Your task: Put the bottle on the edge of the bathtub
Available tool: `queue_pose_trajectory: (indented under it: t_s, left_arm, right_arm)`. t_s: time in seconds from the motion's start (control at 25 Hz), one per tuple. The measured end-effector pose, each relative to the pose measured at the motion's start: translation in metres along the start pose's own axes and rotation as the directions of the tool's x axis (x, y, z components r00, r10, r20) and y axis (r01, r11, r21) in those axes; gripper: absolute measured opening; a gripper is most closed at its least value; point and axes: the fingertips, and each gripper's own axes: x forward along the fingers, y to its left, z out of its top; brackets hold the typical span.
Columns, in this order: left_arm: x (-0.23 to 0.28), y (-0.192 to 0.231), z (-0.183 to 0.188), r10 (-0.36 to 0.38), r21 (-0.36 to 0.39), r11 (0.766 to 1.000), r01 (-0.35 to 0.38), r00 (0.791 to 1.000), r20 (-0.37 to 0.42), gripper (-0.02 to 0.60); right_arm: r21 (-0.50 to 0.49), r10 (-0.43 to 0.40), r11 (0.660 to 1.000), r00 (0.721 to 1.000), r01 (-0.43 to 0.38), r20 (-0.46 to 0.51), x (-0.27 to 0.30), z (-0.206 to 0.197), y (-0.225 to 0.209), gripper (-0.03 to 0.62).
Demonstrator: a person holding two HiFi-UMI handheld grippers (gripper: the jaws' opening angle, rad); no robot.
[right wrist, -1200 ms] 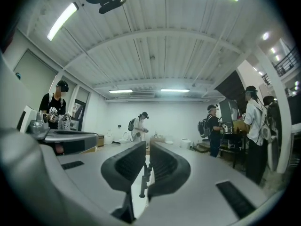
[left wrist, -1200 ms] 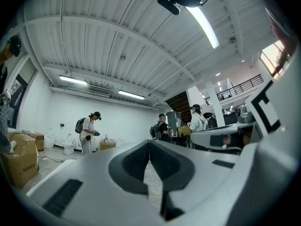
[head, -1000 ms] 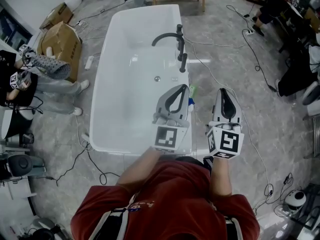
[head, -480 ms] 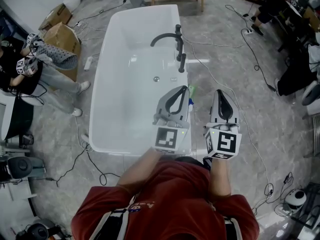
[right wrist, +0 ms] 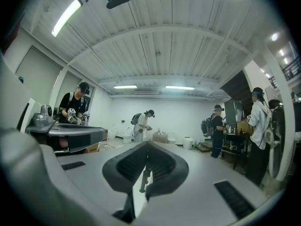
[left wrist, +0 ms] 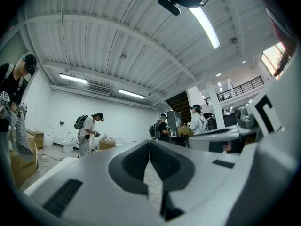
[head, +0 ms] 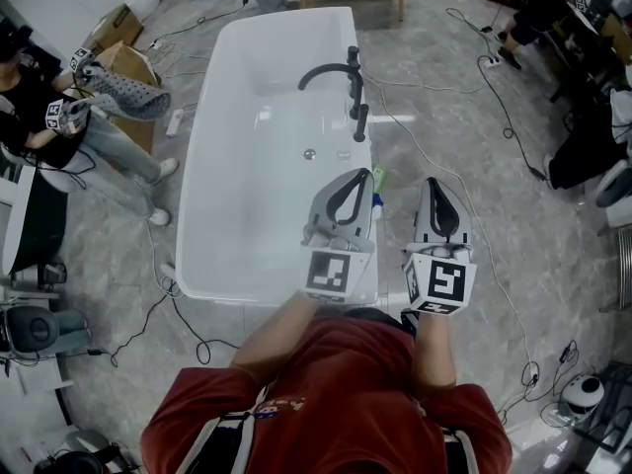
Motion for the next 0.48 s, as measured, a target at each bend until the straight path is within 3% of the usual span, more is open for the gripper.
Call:
queue_pose_trajectory:
  t_s: [0.48]
  left_arm:
    - [0.0022,-0.0007,-0.0023,0.001,0.005,1.0,-0.001,1.0,-0.003,0.015]
  right_arm:
    - [-0.007,0.002,1.0,1.0,-0.002,-0.013,0.0029,-0.0039,-0.0022,0.014]
